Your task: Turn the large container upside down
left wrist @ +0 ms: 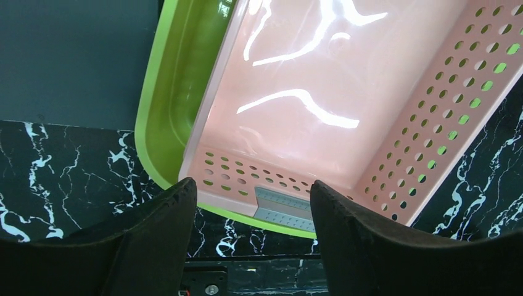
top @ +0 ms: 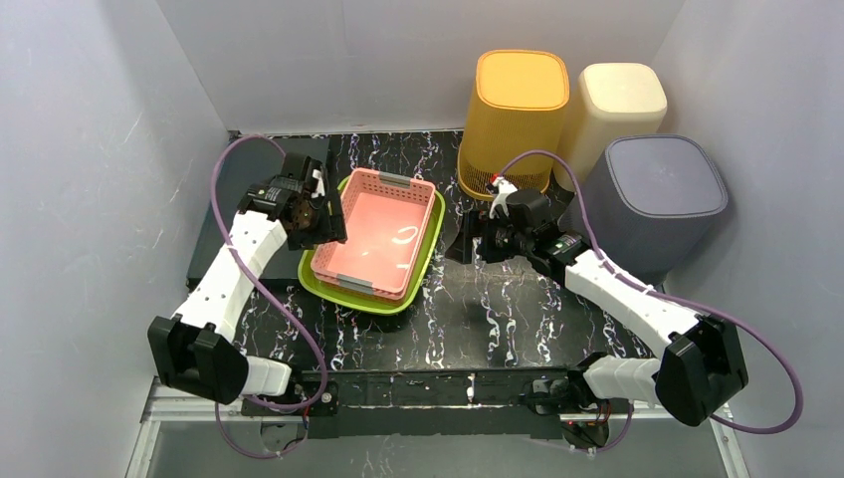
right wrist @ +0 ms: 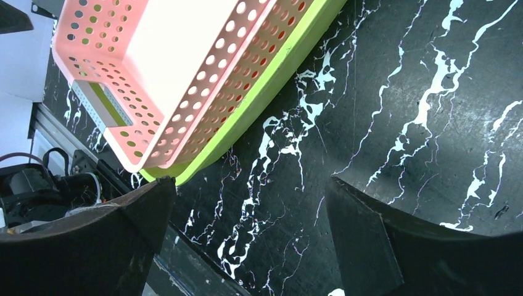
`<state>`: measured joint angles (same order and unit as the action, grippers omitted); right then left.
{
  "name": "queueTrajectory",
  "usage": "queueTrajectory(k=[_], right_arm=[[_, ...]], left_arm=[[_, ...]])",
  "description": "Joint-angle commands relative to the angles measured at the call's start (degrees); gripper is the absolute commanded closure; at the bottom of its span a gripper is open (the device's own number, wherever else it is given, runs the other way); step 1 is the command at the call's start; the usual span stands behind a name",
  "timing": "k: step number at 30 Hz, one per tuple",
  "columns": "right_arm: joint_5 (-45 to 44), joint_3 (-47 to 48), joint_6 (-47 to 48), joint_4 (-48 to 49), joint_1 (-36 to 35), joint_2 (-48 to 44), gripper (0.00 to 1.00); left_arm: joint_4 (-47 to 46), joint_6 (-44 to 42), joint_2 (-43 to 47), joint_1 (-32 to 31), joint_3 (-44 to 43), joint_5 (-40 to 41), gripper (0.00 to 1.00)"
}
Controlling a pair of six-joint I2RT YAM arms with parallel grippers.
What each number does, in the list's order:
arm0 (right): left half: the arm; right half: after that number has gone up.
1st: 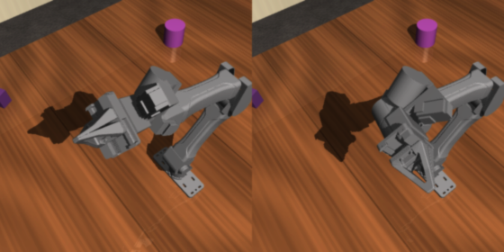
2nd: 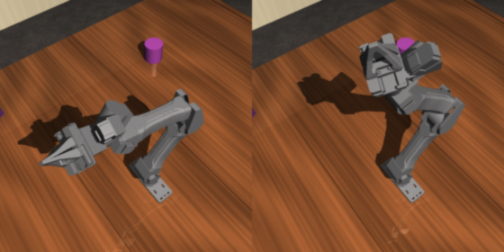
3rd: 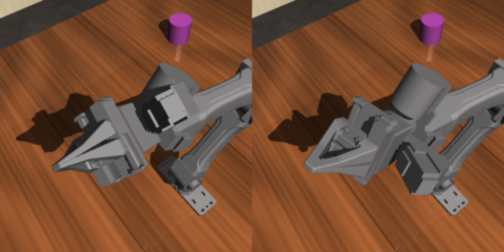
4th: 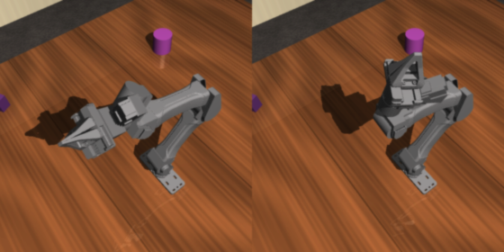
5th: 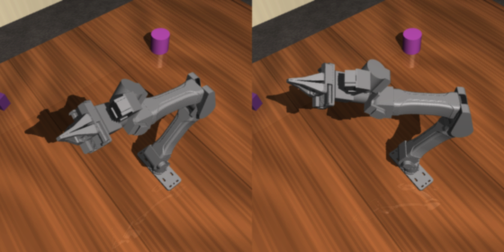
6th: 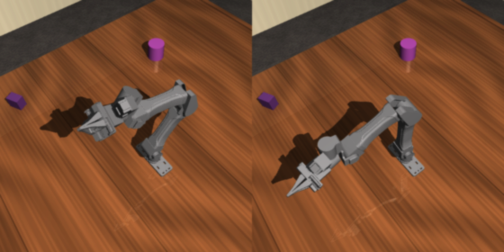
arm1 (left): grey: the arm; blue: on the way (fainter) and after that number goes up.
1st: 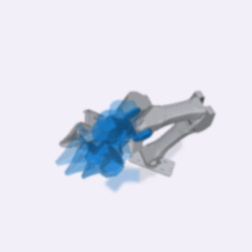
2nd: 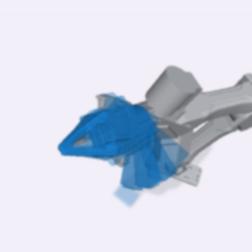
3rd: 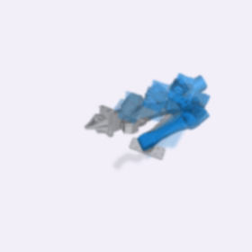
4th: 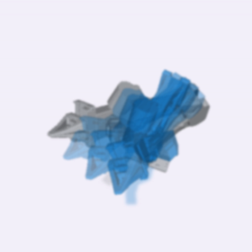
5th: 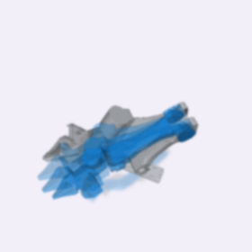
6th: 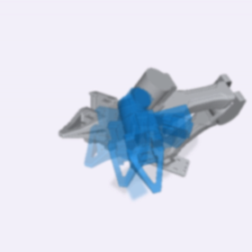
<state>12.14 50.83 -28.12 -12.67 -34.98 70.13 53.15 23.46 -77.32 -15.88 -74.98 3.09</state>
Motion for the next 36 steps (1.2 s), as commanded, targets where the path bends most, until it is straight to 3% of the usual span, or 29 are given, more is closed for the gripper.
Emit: queueTrajectory(k=[1,6,14,24,28,33,36], right_arm=[[0.1,2.0,-1.6,-0.1,0.0,0.8,0.01],[2.5,2.7,-2.9,0.5,-0.1,2.4,0.01],[3.4,4.4,-5.8,-1.4,-1.7,6.6,0.02],[3.8,4.3,-8.3,-1.4,-3.4,11.0,0.01],[3.5,4.8,-8.7,-1.6,-3.5,12.6,0.01],[4.1,5.5,-8.9,-1.6,-3.5,14.1,0.01],[4.3,5.5,-8.8,-1.7,-3.5,14.2,0.01]], left_arm=[[0.5,-2.0,4.2,0.8,-1.8,3.3,0.31],[2.4,-4.2,0.5,3.3,-2.7,3.2,0.27],[1.4,-7.5,-5.8,5.5,-1.6,-6.2,0.34],[0.6,-6.8,-5.2,5.5,4.7,-15.2,0.71],[0.6,-5.4,-2.3,5.5,7.2,-15.8,0.78],[0.6,-5.1,2.1,5.5,3.1,-15.7,0.66],[1.7,-6.0,2.5,5.5,-0.7,-10.0,0.55]])
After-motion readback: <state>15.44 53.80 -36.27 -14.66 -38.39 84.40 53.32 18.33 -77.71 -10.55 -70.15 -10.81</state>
